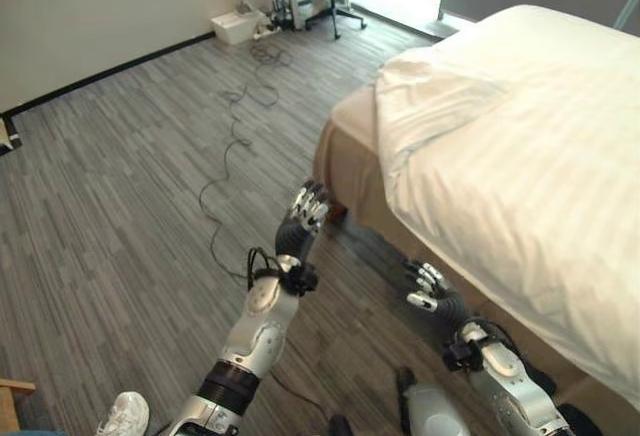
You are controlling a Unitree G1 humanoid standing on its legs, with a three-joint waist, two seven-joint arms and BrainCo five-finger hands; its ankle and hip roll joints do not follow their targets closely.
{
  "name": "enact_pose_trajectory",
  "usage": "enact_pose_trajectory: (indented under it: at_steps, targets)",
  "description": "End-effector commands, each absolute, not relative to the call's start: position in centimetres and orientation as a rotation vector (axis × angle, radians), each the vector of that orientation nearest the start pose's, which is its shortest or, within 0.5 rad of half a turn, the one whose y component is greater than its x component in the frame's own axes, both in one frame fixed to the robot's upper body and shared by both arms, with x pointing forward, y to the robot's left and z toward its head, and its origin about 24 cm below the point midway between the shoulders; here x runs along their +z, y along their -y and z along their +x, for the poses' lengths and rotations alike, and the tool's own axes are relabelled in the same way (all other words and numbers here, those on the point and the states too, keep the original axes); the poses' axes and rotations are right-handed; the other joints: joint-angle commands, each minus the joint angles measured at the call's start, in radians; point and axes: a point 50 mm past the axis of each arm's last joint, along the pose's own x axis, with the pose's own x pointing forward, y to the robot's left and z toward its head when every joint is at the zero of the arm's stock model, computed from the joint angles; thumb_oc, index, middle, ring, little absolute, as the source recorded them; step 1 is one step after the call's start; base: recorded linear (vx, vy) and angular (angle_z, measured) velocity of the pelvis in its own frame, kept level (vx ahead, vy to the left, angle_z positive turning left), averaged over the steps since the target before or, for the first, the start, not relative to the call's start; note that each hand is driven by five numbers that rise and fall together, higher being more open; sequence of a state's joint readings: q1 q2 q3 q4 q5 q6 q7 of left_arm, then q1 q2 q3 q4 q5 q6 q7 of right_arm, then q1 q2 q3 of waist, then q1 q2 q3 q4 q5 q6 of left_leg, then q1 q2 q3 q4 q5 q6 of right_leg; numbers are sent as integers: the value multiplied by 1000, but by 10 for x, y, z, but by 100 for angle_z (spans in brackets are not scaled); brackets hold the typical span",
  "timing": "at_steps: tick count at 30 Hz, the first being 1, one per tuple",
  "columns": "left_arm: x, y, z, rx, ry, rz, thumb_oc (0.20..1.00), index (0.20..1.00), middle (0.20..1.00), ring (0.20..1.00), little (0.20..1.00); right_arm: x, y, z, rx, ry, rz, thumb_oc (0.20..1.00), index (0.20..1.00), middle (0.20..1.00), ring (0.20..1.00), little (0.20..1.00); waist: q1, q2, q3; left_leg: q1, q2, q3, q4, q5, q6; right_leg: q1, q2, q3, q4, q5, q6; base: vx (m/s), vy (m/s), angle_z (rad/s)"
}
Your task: Making the bed.
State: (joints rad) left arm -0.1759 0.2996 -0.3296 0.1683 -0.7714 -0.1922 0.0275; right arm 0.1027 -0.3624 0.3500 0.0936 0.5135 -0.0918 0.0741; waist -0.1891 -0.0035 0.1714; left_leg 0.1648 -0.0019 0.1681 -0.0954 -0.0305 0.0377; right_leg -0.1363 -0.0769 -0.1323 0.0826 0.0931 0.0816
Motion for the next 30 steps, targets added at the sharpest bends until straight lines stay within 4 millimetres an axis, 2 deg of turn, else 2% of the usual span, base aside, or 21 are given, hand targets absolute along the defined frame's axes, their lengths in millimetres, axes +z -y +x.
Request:
enact_pose_trajectory:
  at_steps: [1, 2, 4, 5, 6, 8, 9, 12, 13, 17, 24, 25, 26, 29, 30]
  targets:
    - [70, -141, 283, -239, 130, -447, 1000, 1000, 1000, 1000, 1000, 14, 150, 220, 316, -121, 206, 1000, 1000, 1000, 1000, 1000, 19, -40, -39, 31, -2, -2, 90, -51, -59, 58, 28, 9, -61, -31, 47, 262, -173, 33]
    - [70, -143, 282, -227, 132, -456, 1000, 1000, 1000, 1000, 1000, 16, 153, 223, 303, -109, 201, 1000, 1000, 1000, 1000, 1000, 30, -41, -43, 9, 27, 14, 179, -32, -87, 85, 28, -22, -73, -32, 38, 208, -165, 4]
    - [72, -145, 280, -227, 142, -473, 1000, 1000, 1000, 1000, 1000, 19, 156, 228, 290, -95, 211, 1000, 1000, 1000, 1000, 1000, 46, -55, -34, -58, 59, 12, 349, 17, -120, 133, 34, -37, -97, -37, 16, 163, -178, 4]
    - [73, -148, 278, -217, 148, -480, 1000, 1000, 1000, 1000, 1000, 22, 157, 230, 287, -86, 213, 1000, 1000, 1000, 1000, 1000, 65, -64, -27, -90, 63, -6, 429, 51, -137, 155, 36, -45, -108, -43, 5, 169, -156, -3]
    - [72, -152, 277, -195, 149, -480, 1000, 1000, 1000, 1000, 1000, 24, 158, 233, 287, -79, 199, 1000, 1000, 1000, 1000, 1000, 81, -64, -19, -110, 48, -42, 444, 54, -133, 166, 37, -40, -117, -52, 0, 156, -91, -12]
    - [67, -159, 274, -157, 136, -500, 1000, 1000, 1000, 1000, 1000, 26, 156, 237, 296, -67, 188, 1000, 1000, 1000, 1000, 1000, 111, -77, -7, -171, 2, -86, 390, 10, -111, 198, 25, -18, -139, -55, 9, 196, -10, -23]
    - [64, -163, 271, -137, 130, -518, 1000, 1000, 1000, 1000, 1000, 27, 156, 238, 299, -64, 195, 1000, 1000, 1000, 1000, 1000, 121, -81, -8, -180, -6, -98, 347, -6, -102, 209, 23, -3, -147, -55, 15, 235, 15, -49]
    - [59, -171, 263, -115, 119, -501, 1000, 1000, 1000, 1000, 1000, 27, 156, 237, 315, -62, 174, 1000, 1000, 1000, 1000, 1000, 136, -64, -16, -166, -17, -137, 228, -3, -86, 201, 38, 40, -136, -64, 17, 180, 42, -54]
    - [56, -172, 261, -108, 112, -497, 1000, 1000, 1000, 1000, 1000, 27, 155, 236, 325, -64, 156, 1000, 1000, 1000, 1000, 1000, 135, -53, -18, -143, -17, -161, 192, 19, -85, 195, 46, 55, -125, -73, 16, 111, 81, -58]
    - [51, -167, 260, -134, 87, -498, 1000, 1000, 1000, 1000, 1000, 24, 162, 231, 305, -77, 144, 1000, 1000, 1000, 1000, 1000, 107, -32, -39, -78, -18, -147, 62, 22, -65, 196, 56, 78, -141, -75, 11, 103, 87, -23]
    - [49, -164, 257, -155, 70, -496, 1000, 1000, 1000, 1000, 1000, 20, 167, 227, 287, -100, 146, 1000, 1000, 1000, 1000, 1000, 85, -21, -57, -67, -30, -122, 14, 27, -49, 172, 65, 122, -169, -57, 23, 40, 71, -20]
    - [7, -206, 217, 47, -96, -461, 1000, 1000, 1000, 1000, 1000, 41, 226, 240, -14, 15, -42, 1000, 1000, 1000, 1000, 1000, 161, -45, -30, -146, -17, -167, 95, 53, -32, 228, 7, 50, -112, -132, 16, 2, 16, -6]
    - [7, -205, 218, 38, -100, -450, 1000, 1000, 1000, 1000, 1000, 42, 228, 241, -27, 14, -81, 1000, 1000, 1000, 1000, 1000, 160, -44, -31, -142, -16, -168, 92, 51, -31, 229, 8, 51, -111, -133, 14, -9, -1, -6]
    - [9, -203, 220, 32, -87, -453, 1000, 1000, 1000, 1000, 1000, 42, 228, 244, -65, 32, 12, 1000, 1000, 1000, 1000, 1000, 159, -42, -30, -132, -11, -168, 84, 51, -30, 232, 12, 50, -105, -138, 13, 5, -6, 3]
    - [8, -205, 219, 44, -88, -458, 1000, 1000, 1000, 1000, 1000, 43, 232, 244, -64, 24, -44, 1000, 1000, 1000, 1000, 1000, 159, -42, -30, -128, -9, -171, 85, 49, -31, 231, 14, 52, -97, -143, 12, 13, -17, 12]
